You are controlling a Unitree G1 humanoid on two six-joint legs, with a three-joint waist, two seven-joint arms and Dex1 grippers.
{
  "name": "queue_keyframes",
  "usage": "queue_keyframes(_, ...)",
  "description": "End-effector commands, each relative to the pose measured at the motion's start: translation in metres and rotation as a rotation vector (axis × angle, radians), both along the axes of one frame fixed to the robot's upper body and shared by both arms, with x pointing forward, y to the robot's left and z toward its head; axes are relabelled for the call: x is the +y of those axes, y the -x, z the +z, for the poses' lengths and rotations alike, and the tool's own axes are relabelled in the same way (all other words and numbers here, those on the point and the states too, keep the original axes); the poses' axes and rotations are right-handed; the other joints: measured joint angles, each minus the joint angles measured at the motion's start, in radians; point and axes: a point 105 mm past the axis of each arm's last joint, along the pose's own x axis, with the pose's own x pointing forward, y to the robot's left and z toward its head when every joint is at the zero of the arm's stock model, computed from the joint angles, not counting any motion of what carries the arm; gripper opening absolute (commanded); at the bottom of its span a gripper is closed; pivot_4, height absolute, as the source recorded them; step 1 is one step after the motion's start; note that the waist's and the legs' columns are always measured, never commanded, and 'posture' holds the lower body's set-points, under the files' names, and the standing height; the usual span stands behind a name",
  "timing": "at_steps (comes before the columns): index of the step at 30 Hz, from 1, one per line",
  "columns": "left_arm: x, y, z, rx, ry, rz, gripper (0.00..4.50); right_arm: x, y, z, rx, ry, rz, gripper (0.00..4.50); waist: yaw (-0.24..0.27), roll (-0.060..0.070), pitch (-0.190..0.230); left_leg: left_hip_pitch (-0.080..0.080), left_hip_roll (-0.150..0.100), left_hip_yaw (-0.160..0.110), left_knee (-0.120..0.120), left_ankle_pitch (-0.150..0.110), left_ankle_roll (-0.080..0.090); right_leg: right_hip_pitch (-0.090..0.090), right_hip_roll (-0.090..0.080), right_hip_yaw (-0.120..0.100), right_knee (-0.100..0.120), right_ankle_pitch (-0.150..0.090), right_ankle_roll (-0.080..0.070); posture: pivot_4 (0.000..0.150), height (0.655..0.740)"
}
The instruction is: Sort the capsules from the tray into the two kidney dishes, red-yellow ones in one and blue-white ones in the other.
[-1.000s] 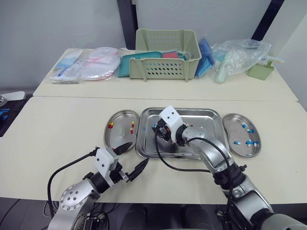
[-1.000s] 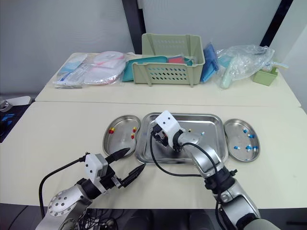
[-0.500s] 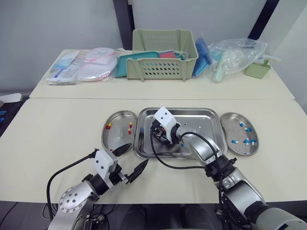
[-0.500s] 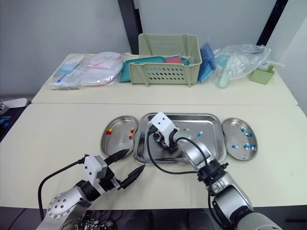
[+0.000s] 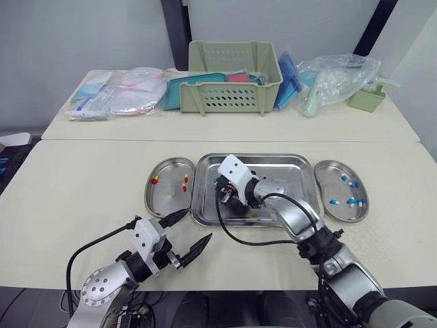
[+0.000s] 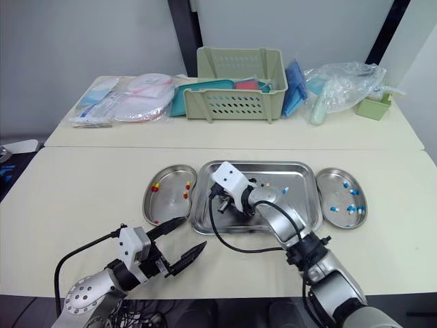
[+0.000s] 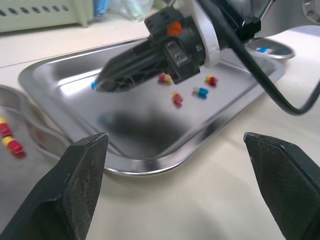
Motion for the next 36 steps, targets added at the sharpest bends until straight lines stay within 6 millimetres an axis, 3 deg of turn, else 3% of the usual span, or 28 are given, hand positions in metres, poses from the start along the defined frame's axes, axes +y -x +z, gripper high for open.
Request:
queue_keyframes(1,-0.002,0.006,0.017,-0.080,0.025,-0.135,4.50,-0.028,0.020,0.041,-0.047,-0.119,0.005,0.01,0.006,0.000,0.000,-0.002,0.000,-0.001,0.000,0.000,0.000,-0.001,0.000,-0.001,0.000,0.000,0.000,0.150,0.7400)
queue_keyframes(3,-0.004,0.008,0.020,-0.087,0.032,-0.190,4.50,-0.044,0.030,0.046,-0.033,-0.134,-0.007,0.01,0.013,0.000,0.000,-0.007,0.000,-0.002,0.001,0.000,0.000,-0.004,0.000,-0.002,0.000,0.000,0.000,0.150,0.7400)
queue_keyframes(5,-0.004,0.008,0.021,-0.083,0.032,-0.244,4.50,-0.081,0.045,0.047,0.002,-0.151,-0.055,0.01,0.023,0.000,0.000,-0.007,0.000,-0.001,0.001,0.000,0.000,-0.004,-0.001,-0.002,0.000,0.000,0.000,0.150,0.7400)
queue_keyframes(8,-0.004,0.006,0.021,-0.082,0.025,-0.271,4.50,-0.107,0.059,0.050,0.029,-0.173,-0.100,0.01,0.024,0.001,0.000,-0.008,0.000,-0.001,0.001,0.000,0.000,-0.004,0.000,-0.002,-0.001,0.000,0.000,0.150,0.7400)
queue_keyframes(12,-0.005,0.001,0.022,-0.092,0.044,-0.283,4.50,-0.177,0.076,0.045,0.058,-0.178,-0.333,0.01,0.024,0.002,0.000,-0.008,0.000,-0.001,0.001,0.000,0.000,-0.004,0.000,-0.002,0.000,0.000,0.000,0.150,0.7400)
queue_keyframes(18,-0.009,0.001,0.021,-0.121,0.053,-0.314,4.50,-0.233,0.089,0.028,0.078,-0.150,-0.565,0.01,0.020,0.002,0.000,-0.006,0.000,0.000,0.001,0.000,0.000,-0.003,0.000,-0.001,0.000,0.000,0.000,0.150,0.7400)
queue_keyframes(27,-0.014,0.000,0.022,-0.167,0.043,-0.329,4.50,-0.265,0.076,0.011,0.052,-0.092,-0.744,0.01,0.022,0.003,0.000,-0.006,0.000,0.001,0.001,0.000,0.000,-0.002,0.000,0.000,-0.001,0.000,0.000,0.150,0.7400)
queue_keyframes(29,-0.015,0.001,0.023,-0.171,0.046,-0.327,4.50,-0.272,0.073,0.012,0.027,-0.085,-0.778,0.73,0.022,0.003,0.000,-0.006,0.000,0.001,0.001,0.000,0.000,-0.002,0.000,0.000,0.000,0.000,0.000,0.150,0.7400)
queue_keyframes(36,-0.016,0.002,0.026,-0.183,0.058,-0.311,4.50,-0.281,0.073,0.023,-0.028,-0.080,-0.801,2.48,0.022,0.003,0.000,-0.006,0.000,0.001,0.001,0.000,0.000,-0.002,0.000,-0.001,0.000,0.000,0.000,0.150,0.7400)
